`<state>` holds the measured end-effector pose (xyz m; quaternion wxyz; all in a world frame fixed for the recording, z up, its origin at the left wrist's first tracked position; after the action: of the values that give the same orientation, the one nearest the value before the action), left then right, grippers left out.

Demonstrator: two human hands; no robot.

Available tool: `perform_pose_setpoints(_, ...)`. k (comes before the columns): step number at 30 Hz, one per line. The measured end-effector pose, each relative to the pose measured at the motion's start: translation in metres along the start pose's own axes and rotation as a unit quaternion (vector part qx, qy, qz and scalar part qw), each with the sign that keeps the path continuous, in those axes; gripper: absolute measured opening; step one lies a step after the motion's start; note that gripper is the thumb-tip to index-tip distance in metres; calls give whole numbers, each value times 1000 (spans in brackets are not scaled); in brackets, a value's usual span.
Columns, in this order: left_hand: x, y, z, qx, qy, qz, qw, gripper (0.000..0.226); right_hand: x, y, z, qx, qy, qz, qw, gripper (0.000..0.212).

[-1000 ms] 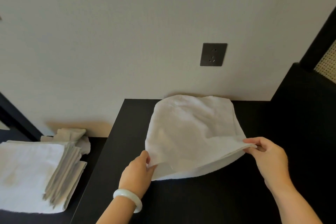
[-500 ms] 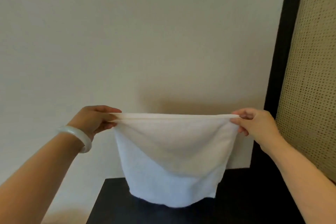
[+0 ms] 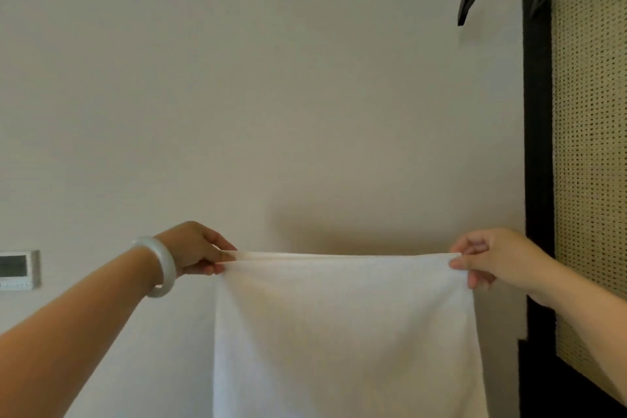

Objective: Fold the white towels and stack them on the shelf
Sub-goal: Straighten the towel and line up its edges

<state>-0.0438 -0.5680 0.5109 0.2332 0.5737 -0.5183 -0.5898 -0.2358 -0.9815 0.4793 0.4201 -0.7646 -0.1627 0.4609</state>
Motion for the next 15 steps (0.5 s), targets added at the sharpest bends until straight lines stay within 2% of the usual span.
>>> perform_pose_setpoints(2, 10, -2, -8, -15, 12, 63, 998, 10, 12, 2, -12, 30, 13, -43, 999, 19)
perform_pose_setpoints(4, 15, 6, -16, 3, 41, 136, 990, 12, 15, -1, -20, 32, 44, -115, 992, 25)
perform_pose_setpoints(8, 10, 35, -20, 87, 97, 194, 972, 10, 1, -18, -17, -30, 101, -182, 978, 15)
perform_pose_setpoints(11, 3, 34, 0, 123, 74, 199, 969, 10, -8, -9, 9, -68, 95, -206, 972, 18)
perform_pose_setpoints(15, 20, -44, 46, 85, 26, 192, 977, 15, 20, 55, 62, -3, 38, -164, 986, 27)
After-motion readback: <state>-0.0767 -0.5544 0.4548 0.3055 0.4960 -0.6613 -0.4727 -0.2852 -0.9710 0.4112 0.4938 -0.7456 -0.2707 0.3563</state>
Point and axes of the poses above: each hand's wrist, its own z-axis away from the middle knuckle, its own x-axis out of the palm, y = z × x, the point moved 1 cm from there along -z, towards the middle knuckle, and after that the axes turned 7 degrees about x, right-handed, at the moved point
